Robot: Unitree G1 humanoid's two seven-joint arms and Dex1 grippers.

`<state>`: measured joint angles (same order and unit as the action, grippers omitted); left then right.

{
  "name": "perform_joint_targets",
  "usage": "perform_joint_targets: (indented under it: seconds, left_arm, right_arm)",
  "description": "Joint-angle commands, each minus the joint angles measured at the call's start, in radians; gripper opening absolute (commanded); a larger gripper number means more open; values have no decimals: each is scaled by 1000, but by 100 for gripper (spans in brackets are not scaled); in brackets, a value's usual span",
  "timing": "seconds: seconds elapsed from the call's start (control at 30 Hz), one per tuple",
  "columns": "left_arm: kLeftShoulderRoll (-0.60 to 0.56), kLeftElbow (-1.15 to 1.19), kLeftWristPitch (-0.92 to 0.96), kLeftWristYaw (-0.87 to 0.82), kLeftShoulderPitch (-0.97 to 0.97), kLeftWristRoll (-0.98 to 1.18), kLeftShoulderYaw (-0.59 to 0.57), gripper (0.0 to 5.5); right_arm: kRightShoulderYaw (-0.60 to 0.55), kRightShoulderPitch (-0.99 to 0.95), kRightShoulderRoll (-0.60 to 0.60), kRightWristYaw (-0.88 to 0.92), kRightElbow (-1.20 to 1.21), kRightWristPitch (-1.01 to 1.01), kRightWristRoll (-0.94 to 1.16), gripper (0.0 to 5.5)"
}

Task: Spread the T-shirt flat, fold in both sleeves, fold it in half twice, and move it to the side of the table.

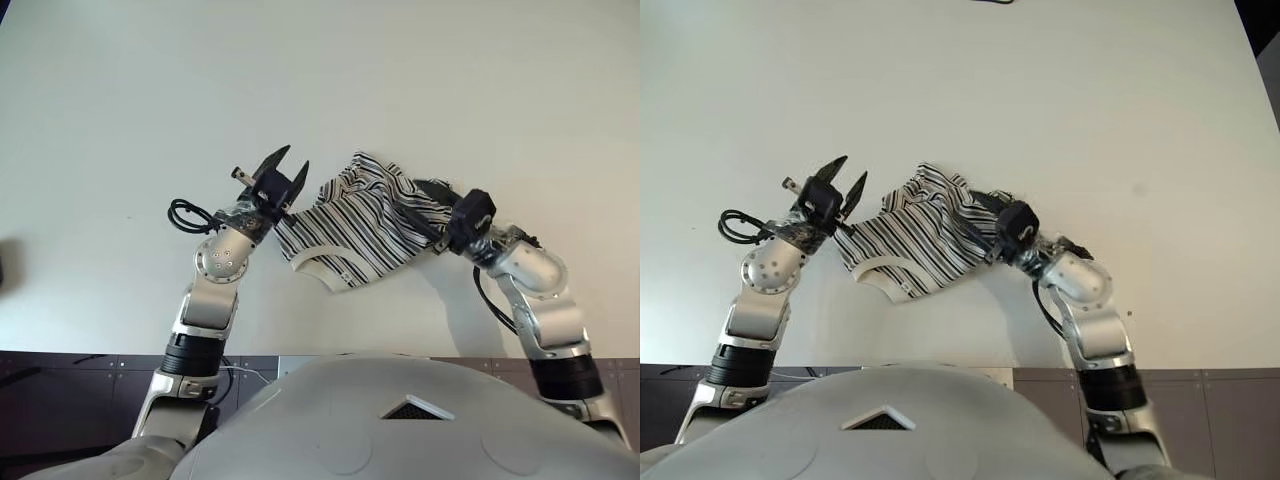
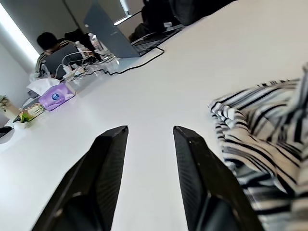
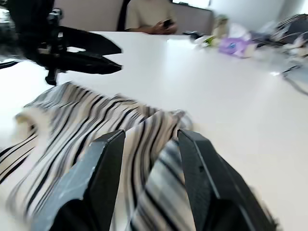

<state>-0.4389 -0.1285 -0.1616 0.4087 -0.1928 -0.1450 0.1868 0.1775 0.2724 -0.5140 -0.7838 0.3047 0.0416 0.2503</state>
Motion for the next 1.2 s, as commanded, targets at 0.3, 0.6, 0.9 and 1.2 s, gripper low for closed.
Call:
perform_joint_targets:
  seconds: [0.3, 0.6, 0.9, 1.2]
  left_arm:
    - [-331, 270, -392, 251, 19, -248, 184, 174]
    - [-339, 29, -154, 447, 13, 71, 182, 174]
    - [-228, -2, 24, 384, 99, 272, 24, 174]
    - [-282, 173, -195, 407, 136, -15, 137, 174]
  right_arm:
    - [52, -172, -57, 56, -279, -82, -244, 201]
    - [67, -468, 72, 255, -617, -254, -393, 201]
    - [43, -326, 51, 229, -446, -255, -357, 201]
    - [148, -161, 25, 38, -86, -75, -203, 201]
